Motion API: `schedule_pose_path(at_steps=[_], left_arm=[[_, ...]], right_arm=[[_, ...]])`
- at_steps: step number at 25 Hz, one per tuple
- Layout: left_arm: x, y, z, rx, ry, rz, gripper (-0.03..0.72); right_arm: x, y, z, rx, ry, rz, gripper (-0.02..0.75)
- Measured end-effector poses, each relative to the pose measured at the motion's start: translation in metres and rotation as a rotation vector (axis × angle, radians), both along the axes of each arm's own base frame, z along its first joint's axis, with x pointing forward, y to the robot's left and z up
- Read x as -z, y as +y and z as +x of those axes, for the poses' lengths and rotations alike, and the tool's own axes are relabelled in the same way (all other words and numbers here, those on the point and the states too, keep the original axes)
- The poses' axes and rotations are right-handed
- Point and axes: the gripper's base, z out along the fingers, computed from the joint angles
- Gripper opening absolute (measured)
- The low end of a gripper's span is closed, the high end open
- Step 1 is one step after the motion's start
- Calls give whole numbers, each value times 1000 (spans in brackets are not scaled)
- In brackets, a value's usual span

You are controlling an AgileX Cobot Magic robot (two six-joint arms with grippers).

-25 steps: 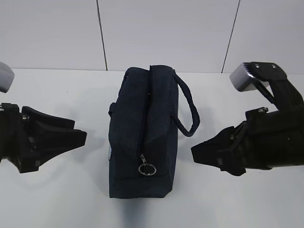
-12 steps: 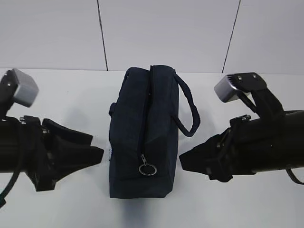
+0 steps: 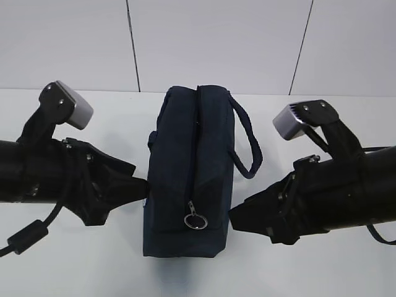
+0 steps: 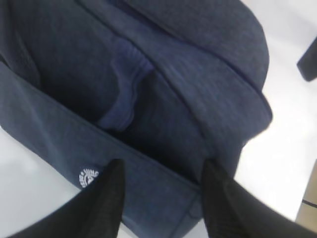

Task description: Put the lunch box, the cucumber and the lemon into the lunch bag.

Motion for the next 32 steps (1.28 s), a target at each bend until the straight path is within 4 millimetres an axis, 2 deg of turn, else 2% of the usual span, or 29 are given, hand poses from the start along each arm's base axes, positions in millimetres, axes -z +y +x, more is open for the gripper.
schedule_pose_path(at_steps=[10,18,25,29,32], left_arm=[[-6,-8,-4,61,39,-79,351],[-1,-8,-6,75,74,-55,351],[11,-11,-3,77,121,-52,351],[10,-11,-2,67,110,-65,350],[12,-11,-1,65,115,-63,319]], right_arm=[[0,0,0,-24,-22,-8,329],[0,0,0,-25,-24,-10,329],[10,4,3,-34,23,-9,329],[9,6,3,-54,0,16,329],[10,9,3,-92,-9,45,329]])
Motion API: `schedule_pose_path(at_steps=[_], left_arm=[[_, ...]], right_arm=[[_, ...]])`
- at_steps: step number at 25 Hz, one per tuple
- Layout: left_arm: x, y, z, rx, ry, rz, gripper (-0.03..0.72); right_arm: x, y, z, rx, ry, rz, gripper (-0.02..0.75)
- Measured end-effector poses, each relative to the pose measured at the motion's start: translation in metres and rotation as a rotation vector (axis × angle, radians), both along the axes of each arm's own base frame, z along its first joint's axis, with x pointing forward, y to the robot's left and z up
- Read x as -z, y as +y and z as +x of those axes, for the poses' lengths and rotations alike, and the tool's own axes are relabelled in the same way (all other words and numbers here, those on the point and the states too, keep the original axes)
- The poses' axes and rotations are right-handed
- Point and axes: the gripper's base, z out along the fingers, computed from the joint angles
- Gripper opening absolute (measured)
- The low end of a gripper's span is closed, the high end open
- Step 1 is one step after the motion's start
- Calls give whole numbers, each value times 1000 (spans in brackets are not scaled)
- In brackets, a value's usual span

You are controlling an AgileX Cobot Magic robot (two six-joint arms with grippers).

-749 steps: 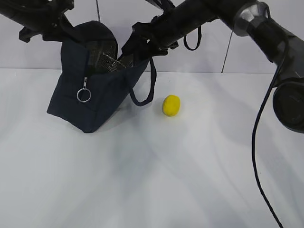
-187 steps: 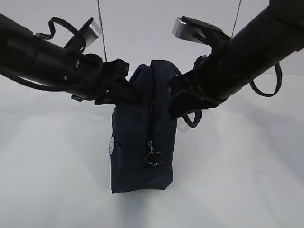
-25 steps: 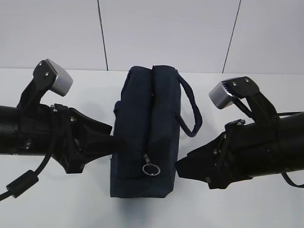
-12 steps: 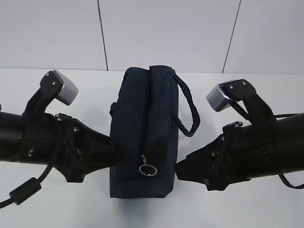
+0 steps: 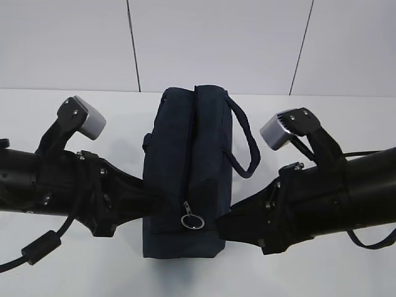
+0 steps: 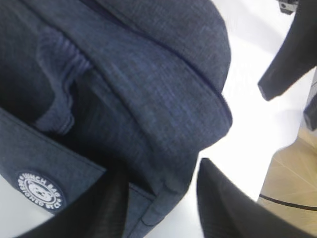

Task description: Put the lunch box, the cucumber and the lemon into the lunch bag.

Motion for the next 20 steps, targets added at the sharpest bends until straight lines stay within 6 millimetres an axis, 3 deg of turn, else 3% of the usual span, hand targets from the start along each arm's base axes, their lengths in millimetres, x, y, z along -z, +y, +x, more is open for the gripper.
schedule_pose_path(at_steps=[5,12,20], left_arm=[[7,-1,1,3,23,8,212],[7,-2,0,14,28,-2,164],[6,-2,0,33,13,-3,21]], right_arm=[[10,3,4,-11,20,1,329],[24,6,9,-45,9,-23,329],[38,12,18,-43,-21,19,329]])
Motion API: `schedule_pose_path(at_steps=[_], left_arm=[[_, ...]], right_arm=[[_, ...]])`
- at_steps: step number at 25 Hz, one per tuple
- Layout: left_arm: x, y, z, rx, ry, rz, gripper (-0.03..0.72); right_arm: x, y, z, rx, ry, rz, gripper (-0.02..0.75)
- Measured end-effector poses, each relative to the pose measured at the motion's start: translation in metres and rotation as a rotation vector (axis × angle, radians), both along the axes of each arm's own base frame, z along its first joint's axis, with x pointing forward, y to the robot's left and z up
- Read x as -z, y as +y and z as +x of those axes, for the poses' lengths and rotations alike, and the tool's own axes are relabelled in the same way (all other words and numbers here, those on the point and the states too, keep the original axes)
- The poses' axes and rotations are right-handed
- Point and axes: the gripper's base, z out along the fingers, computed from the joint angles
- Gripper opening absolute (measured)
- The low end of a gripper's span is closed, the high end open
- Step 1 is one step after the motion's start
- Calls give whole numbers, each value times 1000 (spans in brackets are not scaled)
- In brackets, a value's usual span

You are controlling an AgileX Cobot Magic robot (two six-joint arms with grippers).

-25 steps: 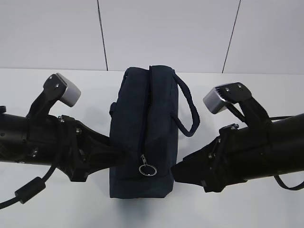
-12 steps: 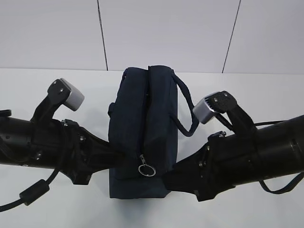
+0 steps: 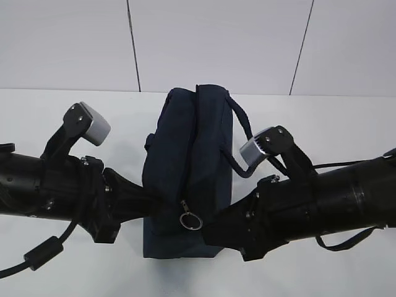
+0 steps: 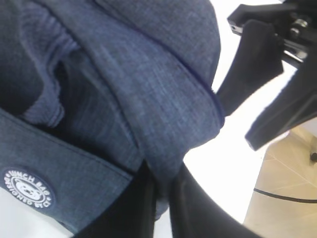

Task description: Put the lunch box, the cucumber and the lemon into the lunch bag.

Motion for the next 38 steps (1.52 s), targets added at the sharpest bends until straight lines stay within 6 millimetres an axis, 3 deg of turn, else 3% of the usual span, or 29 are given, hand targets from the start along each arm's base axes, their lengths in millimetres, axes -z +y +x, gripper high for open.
schedule_pose_path(at_steps=[21,30,38], left_arm=[[-1,-1,-1,13,0,-9,15],[-1,-1,-1,14,-1,-9,15],[-1,-1,-2,21,1,-17,15]], right_arm=[[12,3,5,-50,-76,-14,329],[10,3,8,-66,-154,-19,329],[-3,10,18,-90,-211,25,329]])
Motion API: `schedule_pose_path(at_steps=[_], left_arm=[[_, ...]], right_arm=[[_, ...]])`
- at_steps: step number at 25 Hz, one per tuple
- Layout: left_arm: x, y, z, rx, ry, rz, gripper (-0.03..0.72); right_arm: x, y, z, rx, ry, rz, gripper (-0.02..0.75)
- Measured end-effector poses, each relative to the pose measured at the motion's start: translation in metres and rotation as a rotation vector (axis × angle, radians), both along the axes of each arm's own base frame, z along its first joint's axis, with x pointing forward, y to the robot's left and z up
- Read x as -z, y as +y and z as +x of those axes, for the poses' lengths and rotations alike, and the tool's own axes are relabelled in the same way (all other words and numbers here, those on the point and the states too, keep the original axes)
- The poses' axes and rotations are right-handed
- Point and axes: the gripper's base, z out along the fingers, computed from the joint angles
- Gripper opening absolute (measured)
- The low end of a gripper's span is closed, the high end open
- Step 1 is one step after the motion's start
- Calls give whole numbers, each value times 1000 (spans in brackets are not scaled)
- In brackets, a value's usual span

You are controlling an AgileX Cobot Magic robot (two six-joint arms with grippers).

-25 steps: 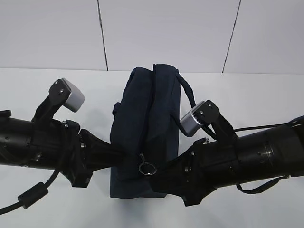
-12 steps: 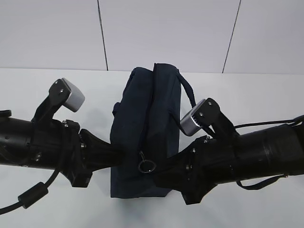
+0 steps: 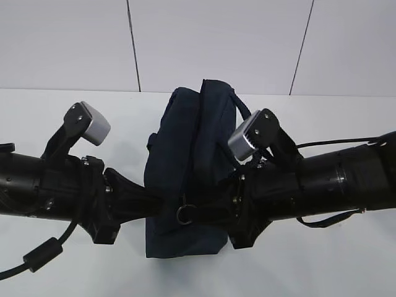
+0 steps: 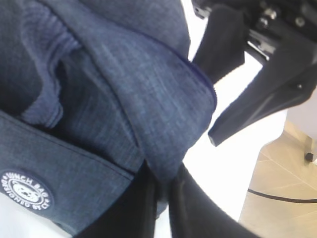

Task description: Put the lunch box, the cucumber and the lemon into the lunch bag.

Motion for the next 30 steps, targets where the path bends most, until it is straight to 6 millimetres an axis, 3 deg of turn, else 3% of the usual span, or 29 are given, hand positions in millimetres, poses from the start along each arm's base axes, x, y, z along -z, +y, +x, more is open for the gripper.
schedule_pose_path(at_steps=[9,30], left_arm=[[0,0,0,2,1,-2,15],[0,0,0,6,2,-7,15]], right_arm=[[12,8,1,-63,66,55,329],[21,5,7,-26,29,-29,329]])
